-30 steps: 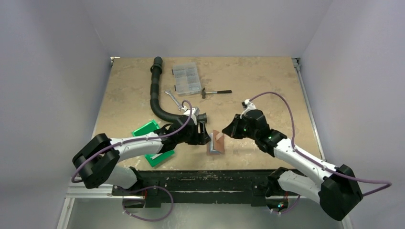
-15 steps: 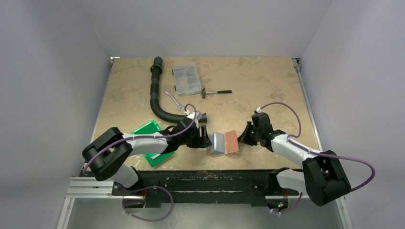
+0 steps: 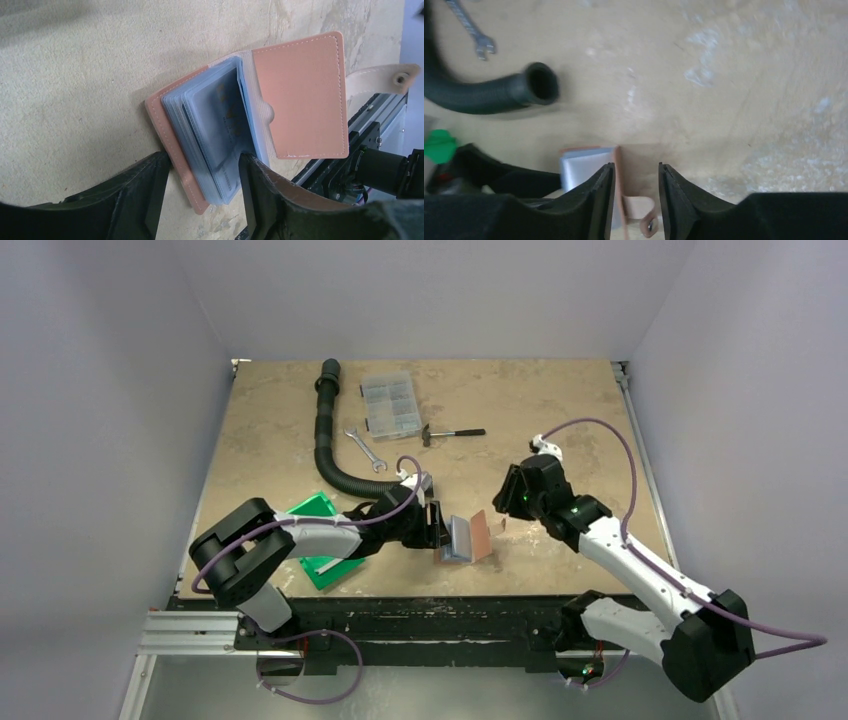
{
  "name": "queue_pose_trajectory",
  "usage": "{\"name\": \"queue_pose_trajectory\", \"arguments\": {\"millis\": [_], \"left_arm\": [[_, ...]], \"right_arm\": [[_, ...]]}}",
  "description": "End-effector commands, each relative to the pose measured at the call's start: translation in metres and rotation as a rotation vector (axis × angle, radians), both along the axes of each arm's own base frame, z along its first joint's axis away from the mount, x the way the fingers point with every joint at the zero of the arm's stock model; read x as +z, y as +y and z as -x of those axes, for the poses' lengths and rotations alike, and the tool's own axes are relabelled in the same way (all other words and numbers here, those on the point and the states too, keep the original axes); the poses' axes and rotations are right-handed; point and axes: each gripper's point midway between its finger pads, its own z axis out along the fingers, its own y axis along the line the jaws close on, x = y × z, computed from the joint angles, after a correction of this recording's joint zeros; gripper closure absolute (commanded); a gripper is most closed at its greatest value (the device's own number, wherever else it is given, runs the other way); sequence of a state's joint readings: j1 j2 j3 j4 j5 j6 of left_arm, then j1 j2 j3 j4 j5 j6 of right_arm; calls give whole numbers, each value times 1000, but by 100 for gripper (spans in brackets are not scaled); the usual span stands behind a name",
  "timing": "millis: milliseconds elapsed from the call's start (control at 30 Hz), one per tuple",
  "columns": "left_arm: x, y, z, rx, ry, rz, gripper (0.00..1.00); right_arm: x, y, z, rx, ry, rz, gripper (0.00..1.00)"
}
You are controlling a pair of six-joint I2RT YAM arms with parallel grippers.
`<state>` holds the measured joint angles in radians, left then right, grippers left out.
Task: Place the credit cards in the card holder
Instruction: Open the card holder at the center of the board.
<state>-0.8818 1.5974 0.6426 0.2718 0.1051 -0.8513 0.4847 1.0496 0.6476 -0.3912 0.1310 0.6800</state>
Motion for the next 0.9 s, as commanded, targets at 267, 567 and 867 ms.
{"name": "queue_pose_trajectory", "arguments": {"millis": [267,567,867], "left_arm": [[29,-36,2,-100,-23,81,32],[39,-69,12,-166,-9,123,31],[23,-68,12,-143,6,93,39]], "right_arm": [[37,68,16,268,-63,-178,52],[-18,29,26,125,106,2,39],[-49,22,35,96,160,14,52]]}}
